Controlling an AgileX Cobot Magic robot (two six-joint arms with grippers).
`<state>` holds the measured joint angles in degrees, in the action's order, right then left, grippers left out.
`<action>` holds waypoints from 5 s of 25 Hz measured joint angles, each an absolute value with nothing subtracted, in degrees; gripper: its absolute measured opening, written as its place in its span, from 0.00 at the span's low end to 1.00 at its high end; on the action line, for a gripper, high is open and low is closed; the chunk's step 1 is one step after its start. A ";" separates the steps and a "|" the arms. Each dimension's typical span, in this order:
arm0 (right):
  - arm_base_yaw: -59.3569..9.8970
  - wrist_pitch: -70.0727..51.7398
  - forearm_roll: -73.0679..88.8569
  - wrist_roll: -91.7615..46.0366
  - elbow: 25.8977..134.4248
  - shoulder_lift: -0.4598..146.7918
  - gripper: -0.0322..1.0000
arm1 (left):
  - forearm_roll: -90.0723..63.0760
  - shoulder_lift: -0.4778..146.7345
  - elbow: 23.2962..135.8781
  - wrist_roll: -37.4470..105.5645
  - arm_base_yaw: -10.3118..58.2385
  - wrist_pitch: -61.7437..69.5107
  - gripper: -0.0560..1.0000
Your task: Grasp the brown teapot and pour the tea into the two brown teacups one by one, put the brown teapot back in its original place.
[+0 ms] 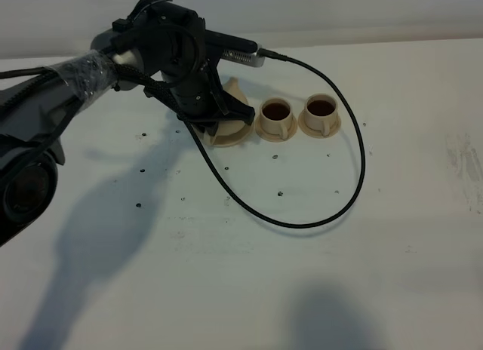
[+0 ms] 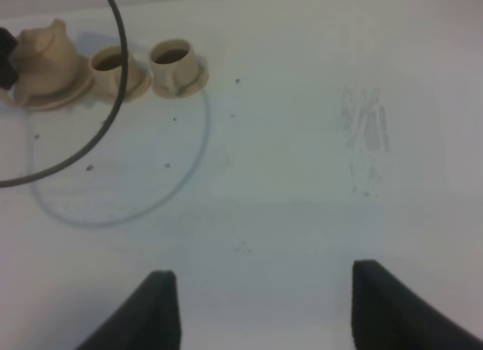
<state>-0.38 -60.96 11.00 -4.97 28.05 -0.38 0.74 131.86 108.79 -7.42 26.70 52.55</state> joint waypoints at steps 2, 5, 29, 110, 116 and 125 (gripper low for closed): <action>-0.38 -60.96 11.00 -4.97 28.05 -0.38 0.54 | 0.68 132.48 108.79 -7.42 26.43 53.01 0.15; -0.38 -60.96 11.00 -4.97 28.05 -0.38 0.54 | 0.56 132.52 108.79 -7.48 26.36 52.90 0.15; -0.38 -60.96 11.00 -4.97 28.05 -0.38 0.54 | 4.16 126.16 108.79 -7.75 26.36 63.02 0.57; -0.38 -60.96 10.95 -4.95 28.05 -0.38 0.54 | -3.58 -0.29 28.95 -1.29 0.41 59.67 0.59; -0.38 -60.96 10.95 -4.95 28.05 -0.38 0.54 | -3.58 -0.29 28.95 -1.29 0.45 59.67 0.59; -0.38 -60.96 10.95 -4.95 28.05 -0.38 0.54 | -3.58 -0.29 28.95 -1.29 0.45 59.67 0.59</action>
